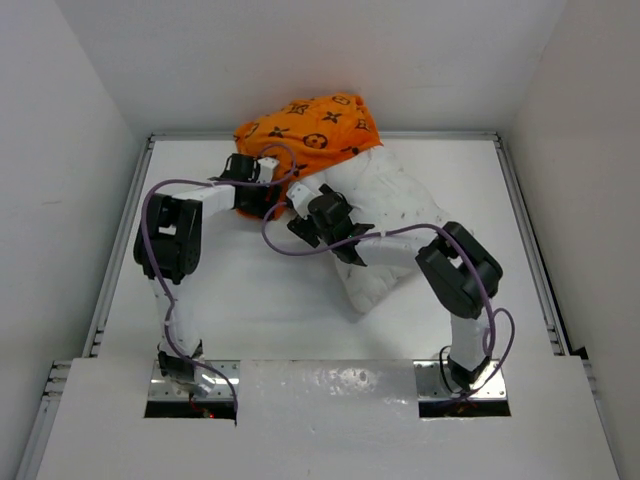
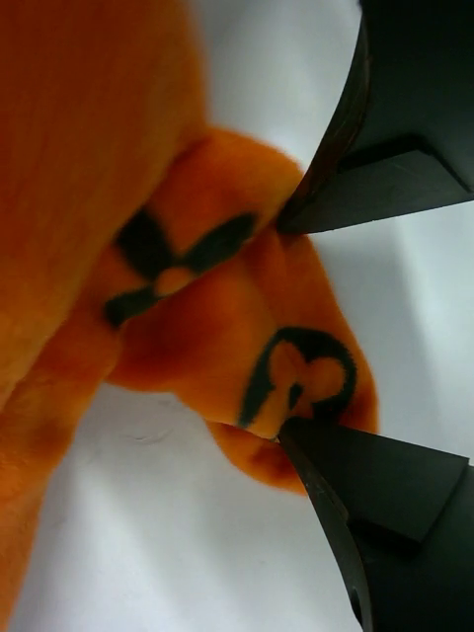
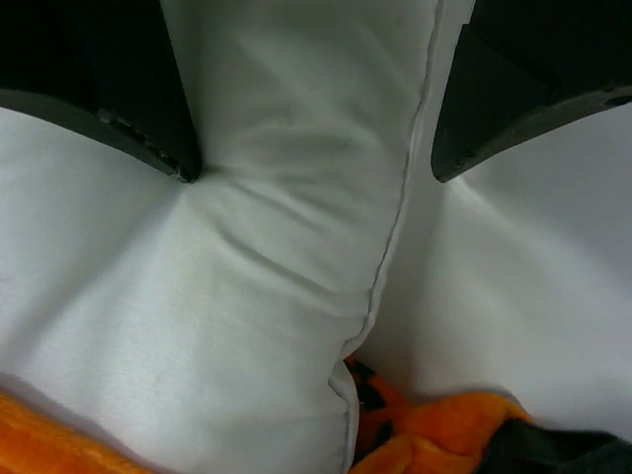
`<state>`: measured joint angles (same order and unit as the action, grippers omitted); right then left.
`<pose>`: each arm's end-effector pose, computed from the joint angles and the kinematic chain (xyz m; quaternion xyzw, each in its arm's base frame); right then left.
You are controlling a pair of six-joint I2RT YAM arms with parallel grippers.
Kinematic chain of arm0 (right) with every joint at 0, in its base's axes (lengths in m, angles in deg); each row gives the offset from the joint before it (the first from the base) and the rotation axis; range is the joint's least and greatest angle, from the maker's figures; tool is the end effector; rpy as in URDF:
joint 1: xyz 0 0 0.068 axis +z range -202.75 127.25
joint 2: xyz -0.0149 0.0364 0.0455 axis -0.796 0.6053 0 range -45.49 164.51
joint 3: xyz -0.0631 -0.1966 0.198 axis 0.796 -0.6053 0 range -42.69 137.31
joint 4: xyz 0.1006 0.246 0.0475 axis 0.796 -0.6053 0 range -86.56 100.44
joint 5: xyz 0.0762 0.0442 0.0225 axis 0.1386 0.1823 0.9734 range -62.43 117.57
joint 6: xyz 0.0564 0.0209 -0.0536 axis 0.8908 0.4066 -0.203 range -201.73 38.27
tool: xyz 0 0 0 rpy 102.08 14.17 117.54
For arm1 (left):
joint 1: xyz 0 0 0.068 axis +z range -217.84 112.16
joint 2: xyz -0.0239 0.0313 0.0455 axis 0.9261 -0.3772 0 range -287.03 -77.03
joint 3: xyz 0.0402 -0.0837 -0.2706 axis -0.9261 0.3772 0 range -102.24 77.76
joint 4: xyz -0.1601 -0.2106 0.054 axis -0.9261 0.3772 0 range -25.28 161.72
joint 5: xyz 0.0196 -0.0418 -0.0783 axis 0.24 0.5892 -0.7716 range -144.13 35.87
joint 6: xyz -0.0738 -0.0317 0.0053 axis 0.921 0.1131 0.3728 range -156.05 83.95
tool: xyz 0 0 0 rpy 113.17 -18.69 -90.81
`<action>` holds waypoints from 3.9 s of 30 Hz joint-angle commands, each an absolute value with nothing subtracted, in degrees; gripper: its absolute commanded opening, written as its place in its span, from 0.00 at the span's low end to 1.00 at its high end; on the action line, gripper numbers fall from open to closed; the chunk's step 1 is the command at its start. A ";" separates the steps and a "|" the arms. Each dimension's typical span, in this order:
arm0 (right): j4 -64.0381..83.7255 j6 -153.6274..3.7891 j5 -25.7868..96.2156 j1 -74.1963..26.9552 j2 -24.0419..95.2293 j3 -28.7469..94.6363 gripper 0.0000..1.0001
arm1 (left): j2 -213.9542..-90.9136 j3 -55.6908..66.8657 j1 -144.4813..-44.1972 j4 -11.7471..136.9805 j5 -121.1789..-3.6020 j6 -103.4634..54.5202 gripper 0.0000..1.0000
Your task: Put the pillow into the pillowcase
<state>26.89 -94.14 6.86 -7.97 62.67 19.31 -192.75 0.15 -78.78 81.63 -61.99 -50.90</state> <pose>0.3343 0.2971 0.1667 -0.3278 0.7902 -0.0116 0.5177 0.4492 -0.0965 0.1369 0.2324 0.9229 -0.0551 0.3019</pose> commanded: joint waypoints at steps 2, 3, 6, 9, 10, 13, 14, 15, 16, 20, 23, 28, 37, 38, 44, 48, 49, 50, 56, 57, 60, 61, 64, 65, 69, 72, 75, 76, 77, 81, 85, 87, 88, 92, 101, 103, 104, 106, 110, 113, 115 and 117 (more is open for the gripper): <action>23.19 -93.00 0.59 -8.89 68.76 24.10 0.82 | -195.94 -1.43 -80.23 74.30 -57.99 -51.25 0.67; 22.05 -92.03 0.24 -9.24 69.90 25.59 0.71 | -196.03 -1.52 -80.32 74.56 -58.26 -51.69 0.62; 23.17 -89.30 1.38 -10.56 70.96 26.13 0.03 | -196.38 -1.87 -80.06 74.57 -58.43 -51.61 0.23; 25.20 -89.21 5.76 -11.35 70.53 26.21 0.00 | -196.30 -3.10 -79.88 76.92 -63.84 -52.74 0.00; 25.81 -88.86 8.13 -11.35 70.01 26.48 0.00 | -196.30 -5.28 -79.79 79.20 -67.63 -53.62 0.00; 30.20 -83.35 9.99 -11.79 67.55 28.49 0.00 | -195.77 -11.77 -80.66 94.38 -89.22 -64.74 0.00; 32.22 -81.23 10.34 -12.31 67.02 30.59 0.00 | -195.51 -13.63 -81.11 107.74 -94.68 -79.84 0.00; 33.63 -77.64 10.78 -13.62 66.06 31.74 0.00 | -195.07 -16.87 -81.72 116.14 -104.39 -89.48 0.00; 35.21 -71.16 11.13 -14.42 65.61 33.23 0.00 | -194.89 -17.95 -81.81 128.23 -107.88 -96.88 0.00; 51.69 -62.23 5.79 -15.83 64.81 35.00 0.00 | -194.36 -21.55 -81.90 140.01 -117.82 -111.17 0.00; 53.68 -57.75 -0.17 -15.57 66.91 39.11 0.00 | -194.10 -24.98 -82.52 140.13 -121.35 -108.83 0.00; 47.55 -53.26 -5.56 -15.39 72.01 42.91 0.00 | -193.83 -32.27 -83.66 140.22 -129.80 -104.27 0.00; 36.82 -44.36 5.75 -20.14 80.45 52.37 0.00 | -191.47 -35.29 -83.84 140.39 -127.60 -96.26 0.00; 34.20 -45.77 8.30 -20.66 81.94 54.50 0.00 | -190.33 -34.05 -83.75 140.39 -128.48 -95.04 0.00; 32.57 -51.41 27.47 -21.02 84.95 53.67 0.70 | -188.56 -24.73 -79.81 140.22 -126.30 -95.99 0.00; 47.76 -50.62 32.06 -21.11 74.17 36.98 0.82 | -188.39 -23.05 -76.55 139.96 -119.98 -94.15 0.28; 48.14 -50.88 31.79 -21.19 72.57 35.81 0.82 | -188.39 -23.40 -76.28 139.35 -118.65 -93.19 0.32; 47.36 -51.93 31.79 -21.19 69.85 34.84 0.82 | -188.39 -24.62 -76.28 137.16 -116.81 -90.48 0.38; 42.53 -58.16 36.44 -21.20 60.09 31.94 0.78 | -188.82 -33.94 -76.36 126.36 -110.56 -80.63 0.49; 39.47 -59.31 36.89 -21.28 58.68 31.93 0.77 | -189.35 -35.95 -76.37 125.81 -109.95 -78.70 0.50; 29.91 -62.92 35.05 -21.46 54.10 33.51 0.75 | -192.16 -43.78 -78.29 124.06 -105.66 -76.58 0.53; 27.43 -63.62 33.83 -21.72 52.79 34.03 0.75 | -193.12 -45.36 -78.99 122.31 -103.28 -75.35 0.55; 18.81 -62.76 30.57 -24.26 52.16 36.41 0.80 | -195.32 -46.17 -82.16 110.98 -88.36 -66.92 0.56; 15.57 -62.40 30.04 -25.23 52.25 37.28 0.81 | -196.11 -46.17 -82.69 105.73 -85.01 -63.94 0.56; 11.67 -64.67 27.67 -27.70 52.25 36.59 0.90 | -200.68 -48.71 -86.02 98.31 -74.19 -63.21 0.56; 10.61 -67.40 24.60 -27.61 53.29 35.10 0.93 | -202.62 -48.98 -87.96 95.40 -73.82 -64.97 0.56; 10.61 -68.11 23.97 -27.61 54.79 32.99 0.97 | -204.03 -47.76 -89.02 91.02 -71.19 -64.00 0.56; 11.66 -68.37 24.14 -27.70 55.32 32.55 0.98 | -204.20 -47.40 -89.28 90.22 -69.35 -63.39 0.54; 12.19 -68.90 25.02 -27.61 56.89 32.37 0.99 | -204.47 -46.70 -89.20 89.34 -68.20 -62.86 0.45; 11.76 -69.08 28.27 -27.61 62.96 35.35 0.92 | -204.47 -47.83 -89.37 88.53 -66.87 -60.67 0.08; 11.14 -67.41 33.19 -27.70 68.24 38.95 0.33 | -204.03 -51.78 -89.37 90.99 -69.24 -59.08 0.00; 11.93 -66.71 35.82 -27.70 69.56 40.02 0.00 | -203.94 -52.67 -89.37 92.05 -69.51 -58.99 0.00; 12.63 -66.18 36.79 -27.70 69.56 39.84 0.00 | -203.85 -53.02 -89.37 92.14 -68.64 -58.90 0.00; 19.99 -63.90 38.56 -27.61 67.37 35.99 0.00 | -204.20 -56.62 -89.37 96.51 -73.26 -60.65 0.00; 58.13 -56.69 28.03 -25.77 60.15 33.40 0.00 | -204.38 -70.95 -91.39 134.85 -121.18 -88.46 0.00; 60.44 -56.51 24.96 -25.24 61.73 36.75 0.00 | -203.59 -71.92 -91.39 133.02 -122.24 -84.94 0.00; 63.67 -56.51 22.50 -24.98 62.35 38.94 0.00 | -203.42 -72.27 -91.39 132.49 -122.51 -81.70 0.00; 66.76 -55.90 20.12 -24.27 63.84 40.19 0.00 | -202.89 -73.32 -91.31 130.13 -123.56 -77.82 0.00; 70.11 -56.77 12.73 -22.52 65.07 39.50 0.00 | -202.71 -72.89 -91.31 126.52 -128.64 -69.47 0.00; 70.04 -56.77 8.25 -21.20 65.60 35.80 0.00 | -202.62 -71.05 -91.22 117.65 -133.84 -59.19 0.00; 66.10 -56.43 2.64 -20.14 66.66 35.79 0.00 | -202.89 -72.35 -91.31 114.74 -136.39 -56.71 0.00; 59.85 -54.50 -3.76 -20.40 68.50 35.80 0.00 | -202.89 -75.08 -91.48 115.17 -138.85 -56.53 0.00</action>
